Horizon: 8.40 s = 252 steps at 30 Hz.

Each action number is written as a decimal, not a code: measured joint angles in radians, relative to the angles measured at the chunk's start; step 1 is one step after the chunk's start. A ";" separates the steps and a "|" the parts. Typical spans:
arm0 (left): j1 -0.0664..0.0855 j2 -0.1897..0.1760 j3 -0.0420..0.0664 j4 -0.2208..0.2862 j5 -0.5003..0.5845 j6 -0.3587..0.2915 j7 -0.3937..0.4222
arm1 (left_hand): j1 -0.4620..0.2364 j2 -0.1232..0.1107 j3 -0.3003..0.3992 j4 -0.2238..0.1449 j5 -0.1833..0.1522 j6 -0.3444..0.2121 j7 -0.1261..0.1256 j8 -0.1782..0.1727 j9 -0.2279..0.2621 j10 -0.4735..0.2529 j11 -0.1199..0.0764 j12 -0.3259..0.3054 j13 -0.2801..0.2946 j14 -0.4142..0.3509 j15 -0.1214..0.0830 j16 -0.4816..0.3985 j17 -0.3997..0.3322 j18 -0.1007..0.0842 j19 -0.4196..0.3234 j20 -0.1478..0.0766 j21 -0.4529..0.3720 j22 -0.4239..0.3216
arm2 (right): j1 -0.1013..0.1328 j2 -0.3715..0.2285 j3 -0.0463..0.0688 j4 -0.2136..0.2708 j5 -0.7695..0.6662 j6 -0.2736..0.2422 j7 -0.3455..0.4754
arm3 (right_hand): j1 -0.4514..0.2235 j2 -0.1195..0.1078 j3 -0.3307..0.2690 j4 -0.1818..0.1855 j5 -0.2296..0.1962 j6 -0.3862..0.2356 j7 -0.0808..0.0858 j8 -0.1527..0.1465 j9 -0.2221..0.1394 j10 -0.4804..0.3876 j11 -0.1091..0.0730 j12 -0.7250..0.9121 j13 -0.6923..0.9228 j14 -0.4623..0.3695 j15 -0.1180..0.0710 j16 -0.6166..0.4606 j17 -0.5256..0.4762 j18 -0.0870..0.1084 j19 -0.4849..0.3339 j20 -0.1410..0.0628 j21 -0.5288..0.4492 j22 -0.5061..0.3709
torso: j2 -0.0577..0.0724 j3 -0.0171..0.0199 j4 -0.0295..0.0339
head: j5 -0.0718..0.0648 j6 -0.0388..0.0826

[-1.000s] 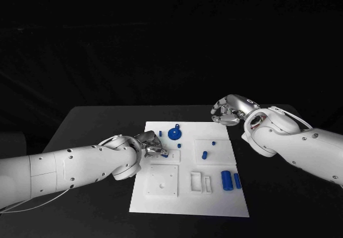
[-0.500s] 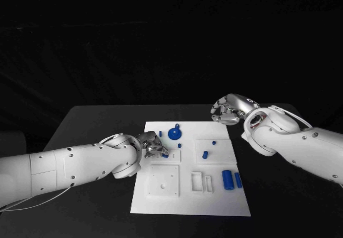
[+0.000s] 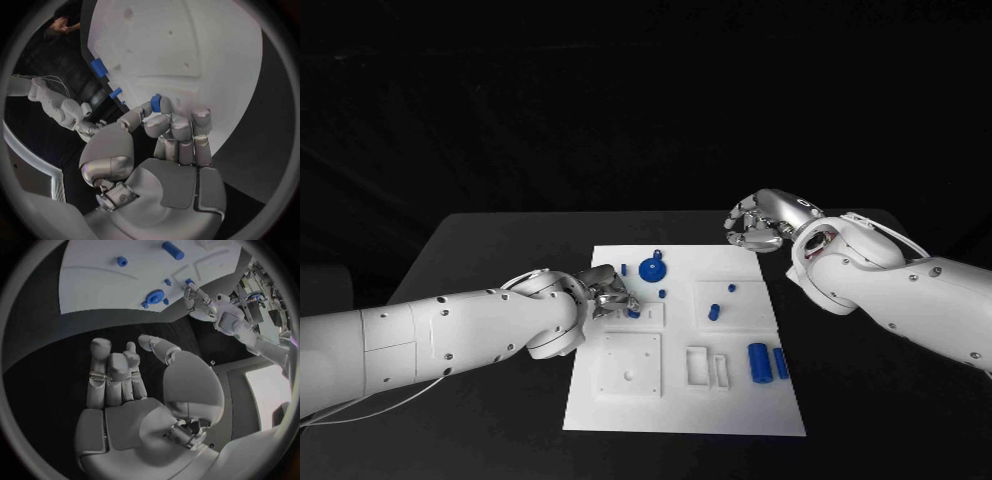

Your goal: Assemble the parts on the task board

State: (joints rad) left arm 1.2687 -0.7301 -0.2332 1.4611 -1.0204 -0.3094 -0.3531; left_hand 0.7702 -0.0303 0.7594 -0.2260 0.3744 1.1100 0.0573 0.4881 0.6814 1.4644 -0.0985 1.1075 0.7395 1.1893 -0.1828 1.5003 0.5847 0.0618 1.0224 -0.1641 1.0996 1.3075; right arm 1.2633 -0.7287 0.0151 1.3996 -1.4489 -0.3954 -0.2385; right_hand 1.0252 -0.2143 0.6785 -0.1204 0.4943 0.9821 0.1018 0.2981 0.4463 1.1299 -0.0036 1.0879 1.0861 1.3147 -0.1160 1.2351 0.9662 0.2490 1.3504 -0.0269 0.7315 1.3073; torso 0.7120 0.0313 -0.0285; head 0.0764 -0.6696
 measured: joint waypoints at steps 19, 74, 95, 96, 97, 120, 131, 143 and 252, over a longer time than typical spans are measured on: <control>0.004 0.019 0.003 -0.011 -0.018 0.021 -0.017 | 0.055 -0.055 0.017 0.003 -0.052 0.003 0.003 0.007 -0.002 0.000 0.000 0.008 -0.013 0.004 0.003 0.004 -0.001 0.015 0.000 0.000 0.004 0.001 | 0.000 0.006 0.000 -0.001 0.004 0.002 0.006 | 0.000 0.000 0.000 0.000 0.009 0.000 -0.001 0.000 0.000 0.000 0.000 0.000 0.000 0.000 0.000 0.000 0.001 0.000 0.000 0.000 0.000 0.000 | 0.001 0.0022 -0.0006 | 0.007 -0.004; 0.000 0.032 -0.001 -0.020 -0.008 0.047 -0.023 | 0.018 -0.063 -0.145 0.098 -0.210 0.092 -0.045 0.023 -0.021 -0.001 0.001 0.031 -0.048 0.023 -0.016 0.010 -0.002 0.016 0.000 0.000 0.004 0.000 | 0.000 0.004 0.000 -0.003 0.010 0.005 0.014 | -0.004 0.004 0.000 0.005 0.013 -0.001 0.000 0.000 0.000 0.000 0.000 0.000 -0.001 0.000 0.000 0.000 0.001 0.000 -0.002 0.002 0.000 0.000 | 0.000 0.0002 0.0000 | 0.002 0.000; -0.005 0.032 -0.004 -0.019 0.007 0.063 -0.026 | -0.006 -0.132 -0.148 0.169 -0.319 0.159 -0.103 0.029 -0.025 -0.076 -0.059 0.038 -0.058 0.057 -0.057 0.010 -0.003 0.018 0.000 0.000 0.004 0.000 | 0.000 0.006 0.000 -0.004 0.010 0.006 0.014 | -0.004 0.004 0.000 0.005 0.013 -0.002 -0.002 0.000 0.000 0.000 0.000 0.000 -0.002 0.000 0.000 0.000 0.001 0.000 -0.003 -0.003 0.000 0.000 | 0.000 -0.0007 0.0005 | -0.004 0.003; -0.005 0.032 -0.004 -0.019 0.007 0.063 -0.026 | -0.006 -0.132 -0.147 0.171 -0.319 0.159 -0.103 0.029 -0.025 -0.076 -0.059 0.038 -0.058 0.057 -0.057 0.010 -0.003 0.019 0.000 0.000 0.004 0.000 | 0.000 0.006 0.000 -0.004 0.010 0.006 0.014 | -0.004 0.004 0.000 0.005 0.013 -0.002 -0.002 0.000 0.000 0.000 0.000 0.000 -0.002 0.000 0.000 0.000 0.001 0.000 -0.004 -0.003 0.000 0.000 | 0.000 -0.0008 0.0006 | -0.004 0.003; -0.005 0.032 -0.004 -0.019 0.007 0.063 -0.026 | -0.010 -0.141 -0.147 0.177 -0.319 0.159 -0.103 0.031 -0.025 -0.076 -0.059 0.038 -0.059 0.057 -0.057 0.010 -0.003 0.023 0.000 0.000 0.004 0.000 | 0.000 0.006 0.000 -0.005 0.010 0.006 0.015 | -0.004 0.004 0.000 0.005 0.013 -0.002 -0.002 0.000 0.000 0.000 0.000 0.000 -0.001 0.000 0.000 0.000 0.001 0.000 -0.004 -0.004 0.000 0.000 | 0.000 -0.0008 0.0006 | -0.004 0.003; -0.008 0.026 0.004 -0.021 0.012 0.069 -0.030 | -0.016 -0.222 -0.127 0.276 -0.319 0.148 -0.100 0.038 -0.021 -0.076 -0.059 0.038 -0.068 0.053 -0.060 0.010 -0.005 0.031 0.000 0.000 0.003 0.000 | -0.001 0.007 0.000 -0.006 0.011 0.007 0.015 | -0.004 0.004 0.003 0.003 0.052 -0.002 -0.003 0.000 0.000 0.000 0.000 0.000 -0.002 0.000 0.000 -0.005 0.002 0.000 -0.004 -0.003 -0.004 0.000 | 0.000 -0.0008 0.0003 | -0.009 0.002; -0.008 0.022 0.011 -0.023 0.024 0.072 -0.029 | -0.024 -0.210 -0.209 0.263 -0.319 0.138 -0.100 0.042 -0.019 -0.073 -0.055 0.038 -0.071 0.049 -0.061 0.010 -0.006 0.031 -0.019 0.007 0.004 0.000 | -0.001 0.007 0.000 -0.002 0.013 0.008 0.017 | -0.004 0.004 0.003 0.003 0.056 0.001 -0.002 0.000 0.000 0.000 0.000 0.000 -0.002 0.000 0.000 -0.004 0.002 0.000 -0.005 -0.002 -0.004 0.000 | 0.000 -0.0006 0.0001 | -0.009 0.004; 0.008 -0.001 0.088 -0.016 0.099 0.076 0.001 | 0.003 -0.242 -0.227 0.273 -0.319 0.060 -0.081 -0.010 -0.040 -0.099 -0.029 -0.021 -0.110 0.010 -0.046 -0.048 -0.037 0.031 -0.046 0.016 -0.031 -0.010 | -0.001 0.007 0.000 -0.022 0.016 0.009 0.017 | -0.004 0.004 0.003 0.003 0.056 -0.001 0.000 0.000 0.000 0.000 0.000 0.000 -0.003 0.000 0.000 -0.004 0.002 0.000 -0.006 -0.001 -0.004 0.000 | 0.000 -0.0005 0.0005 | -0.013 0.009; 0.086 0.359 0.109 -0.778 0.136 0.656 0.028 | 0.045 -0.068 -0.346 0.233 -0.321 -0.178 0.022 -0.110 -0.066 -0.266 0.074 -0.247 -0.182 -0.160 0.073 -0.238 -0.100 -0.034 -0.213 0.069 -0.217 -0.038 | 0.000 0.039 0.003 -0.077 0.065 0.043 0.025 | -0.024 0.008 -0.018 0.012 -0.022 -0.053 0.010 -0.020 -0.011 -0.008 0.007 0.000 -0.006 -0.004 0.011 -0.008 0.003 0.000 -0.003 0.000 -0.008 0.000 | 0.004 -0.0015 -0.0027 | -0.014 0.022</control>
State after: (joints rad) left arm 1.3551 -0.3714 -0.1244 0.6832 -0.8843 0.3466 -0.3247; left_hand 0.8151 -0.0982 0.4133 0.0069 0.0531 0.9320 0.0795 0.3777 0.6158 1.1984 -0.0249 0.8605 0.5572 1.0297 -0.1093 1.2623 0.4846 0.0278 0.8092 -0.0947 0.8825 1.2696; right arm 1.2628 -0.6893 0.0185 1.3230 -1.3843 -0.3528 -0.2138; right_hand 1.0016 -0.2067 0.6606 -0.1081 0.4725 0.9291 0.1116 0.2784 0.4355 1.1222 0.0036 1.0880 1.0805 1.3108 -0.1048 1.2275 0.9689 0.2487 1.3471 -0.0269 0.7235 1.3073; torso 0.7162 0.0297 -0.0312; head 0.0626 -0.6477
